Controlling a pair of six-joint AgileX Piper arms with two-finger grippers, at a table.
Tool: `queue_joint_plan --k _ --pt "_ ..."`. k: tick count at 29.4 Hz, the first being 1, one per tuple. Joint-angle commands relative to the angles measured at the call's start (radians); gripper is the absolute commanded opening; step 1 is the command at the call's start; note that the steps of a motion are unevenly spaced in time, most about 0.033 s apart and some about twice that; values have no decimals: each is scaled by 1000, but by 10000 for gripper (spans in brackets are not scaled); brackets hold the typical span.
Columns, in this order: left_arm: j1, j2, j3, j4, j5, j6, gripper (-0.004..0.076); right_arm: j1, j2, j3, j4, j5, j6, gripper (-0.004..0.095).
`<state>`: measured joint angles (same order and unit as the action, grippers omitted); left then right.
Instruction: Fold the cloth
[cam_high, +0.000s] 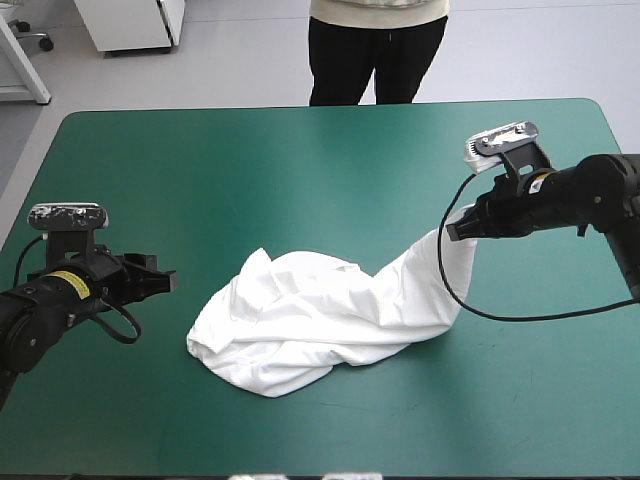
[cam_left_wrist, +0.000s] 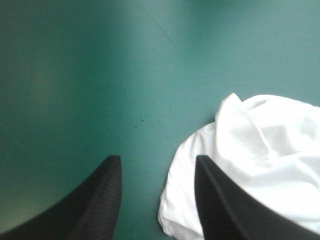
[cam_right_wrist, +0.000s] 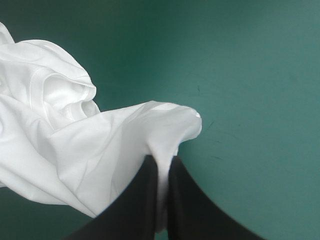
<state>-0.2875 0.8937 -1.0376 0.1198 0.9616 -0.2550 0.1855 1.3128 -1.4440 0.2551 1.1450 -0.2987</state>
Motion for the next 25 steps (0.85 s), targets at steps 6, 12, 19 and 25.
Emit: queue_joint_plan --k 6,12,19,25 --pt "-1 -6 -35 3 -54 10 339 -2 -27 -26 12 -41 -9 0" --pt "-1 -6 -35 3 -54 14 339 -2 -27 -26 12 -41 -9 0" --pt "-1 11 -37 -81 -14 110 339 -2 -27 -26 12 -41 -9 0" --pt "-1 79 -37 -134 18 174 339 -2 -27 -26 14 -41 -5 0"
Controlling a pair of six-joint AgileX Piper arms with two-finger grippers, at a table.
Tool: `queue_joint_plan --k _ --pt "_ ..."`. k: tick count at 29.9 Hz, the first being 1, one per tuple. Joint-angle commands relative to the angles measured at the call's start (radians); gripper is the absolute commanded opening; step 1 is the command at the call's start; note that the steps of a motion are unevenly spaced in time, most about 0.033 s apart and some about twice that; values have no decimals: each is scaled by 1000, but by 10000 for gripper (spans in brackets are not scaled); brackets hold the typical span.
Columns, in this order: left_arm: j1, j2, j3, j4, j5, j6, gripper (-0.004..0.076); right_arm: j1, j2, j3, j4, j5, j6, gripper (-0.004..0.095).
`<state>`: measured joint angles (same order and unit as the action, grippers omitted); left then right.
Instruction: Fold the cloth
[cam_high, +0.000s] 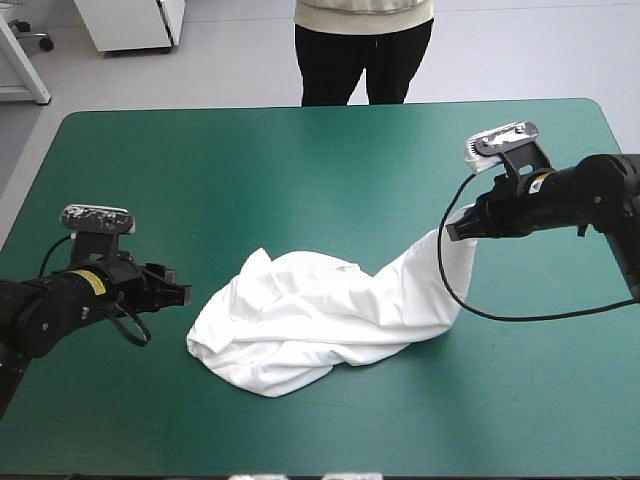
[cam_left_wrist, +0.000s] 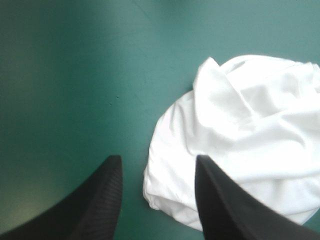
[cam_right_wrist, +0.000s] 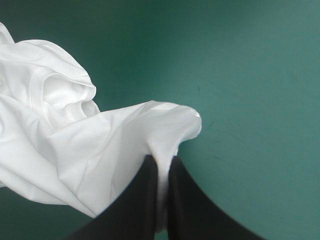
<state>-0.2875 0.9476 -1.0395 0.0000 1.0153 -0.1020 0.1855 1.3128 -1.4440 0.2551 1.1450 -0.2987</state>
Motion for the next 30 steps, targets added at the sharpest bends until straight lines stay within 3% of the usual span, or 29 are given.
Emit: queue_joint_plan --k 1,18,30 --pt "-1 41 -35 -11 -36 23 339 -2 -27 -26 14 -41 -5 0" --pt "-1 233 -30 0 -72 67 339 -2 -27 -26 14 -22 -5 0" --pt "12 335 85 -35 -147 82 339 -2 -27 -26 12 -22 -9 0"
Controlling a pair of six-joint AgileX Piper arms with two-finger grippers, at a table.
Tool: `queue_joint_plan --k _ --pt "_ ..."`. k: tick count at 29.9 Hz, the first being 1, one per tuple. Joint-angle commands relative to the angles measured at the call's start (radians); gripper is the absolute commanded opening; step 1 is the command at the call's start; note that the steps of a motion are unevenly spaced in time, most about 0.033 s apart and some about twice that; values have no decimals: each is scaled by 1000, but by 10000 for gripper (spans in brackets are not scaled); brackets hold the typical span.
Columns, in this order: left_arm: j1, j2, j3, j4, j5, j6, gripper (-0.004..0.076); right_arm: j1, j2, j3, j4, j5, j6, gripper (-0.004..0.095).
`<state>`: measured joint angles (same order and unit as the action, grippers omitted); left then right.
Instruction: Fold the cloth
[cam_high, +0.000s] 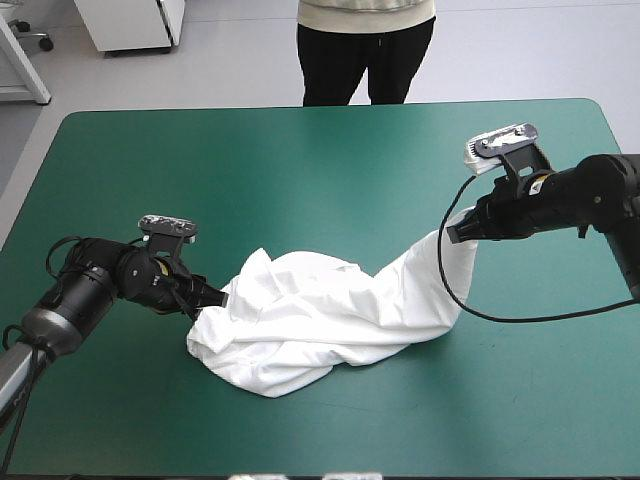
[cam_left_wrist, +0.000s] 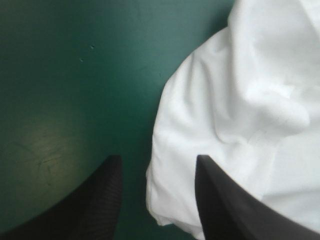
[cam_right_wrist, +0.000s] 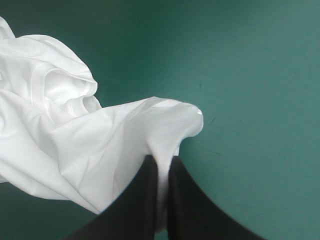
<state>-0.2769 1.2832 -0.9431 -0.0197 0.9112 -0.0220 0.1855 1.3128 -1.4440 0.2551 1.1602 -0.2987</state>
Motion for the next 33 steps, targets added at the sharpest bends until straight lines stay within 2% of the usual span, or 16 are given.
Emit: queue_joint_plan --k 1,5,18,28,30,33 --pt "2 15 -11 -19 -40 9 339 -2 -27 -26 12 -37 -9 0" --pt "2 53 -11 -34 -71 22 339 -2 -27 -26 12 -33 -9 0" --pt "0 191 -11 -47 -79 49 339 -2 -27 -26 16 -33 -5 0" --pt "0 268 64 -105 -86 106 337 -2 -27 -26 11 -33 -5 0" --pt "0 268 67 -124 -86 126 308 -2 -27 -26 11 -33 -5 0" --pt "0 268 67 -125 -86 128 190 -2 -27 -26 11 -33 -5 0"
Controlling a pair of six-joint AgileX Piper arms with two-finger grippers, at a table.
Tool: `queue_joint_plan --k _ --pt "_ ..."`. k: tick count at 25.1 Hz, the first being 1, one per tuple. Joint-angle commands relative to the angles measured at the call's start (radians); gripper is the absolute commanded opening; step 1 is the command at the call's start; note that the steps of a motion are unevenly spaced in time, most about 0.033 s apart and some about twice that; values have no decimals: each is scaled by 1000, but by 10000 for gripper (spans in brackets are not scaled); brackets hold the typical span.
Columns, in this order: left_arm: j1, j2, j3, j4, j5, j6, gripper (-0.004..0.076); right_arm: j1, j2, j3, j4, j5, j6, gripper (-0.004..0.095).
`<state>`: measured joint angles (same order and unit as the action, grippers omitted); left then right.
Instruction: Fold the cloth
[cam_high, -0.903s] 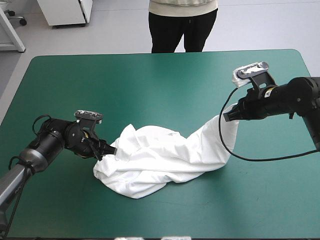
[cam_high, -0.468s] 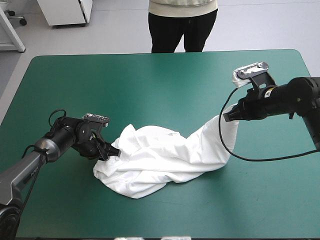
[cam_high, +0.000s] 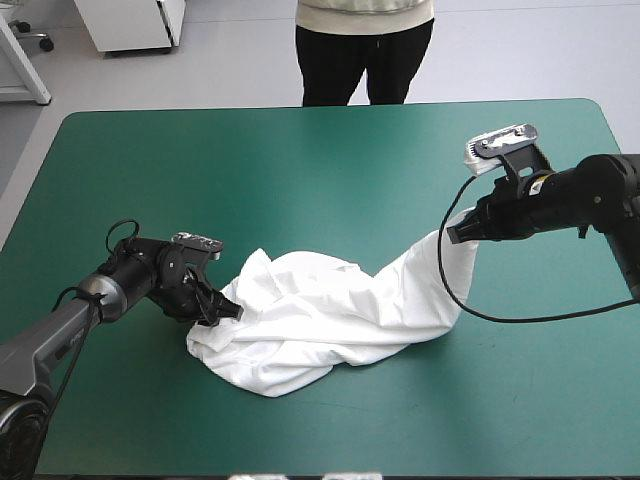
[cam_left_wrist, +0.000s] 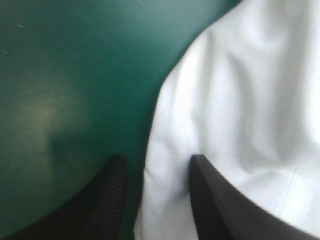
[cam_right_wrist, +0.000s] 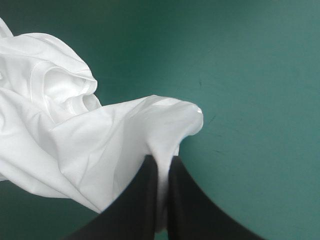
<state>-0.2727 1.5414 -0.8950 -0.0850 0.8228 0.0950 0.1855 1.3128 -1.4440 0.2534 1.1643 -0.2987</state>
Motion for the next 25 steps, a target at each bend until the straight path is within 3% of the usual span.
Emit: queue_joint_plan --k 1,4,5,13,25 --pt "-4 9 19 -60 -5 11 136 -2 -27 -26 12 -37 -5 0" --pt "-4 9 19 -58 -31 19 4 -2 -27 -26 12 -37 -5 0" --pt "-4 9 19 -58 -37 28 -7 -2 -27 -26 12 -36 -5 0" --pt "-4 -1 19 -58 -43 29 -9 -2 -27 -26 10 -30 -5 0" --pt "-4 -167 -17 -60 -55 27 -9 -2 -37 -26 -54 -7 19 0"
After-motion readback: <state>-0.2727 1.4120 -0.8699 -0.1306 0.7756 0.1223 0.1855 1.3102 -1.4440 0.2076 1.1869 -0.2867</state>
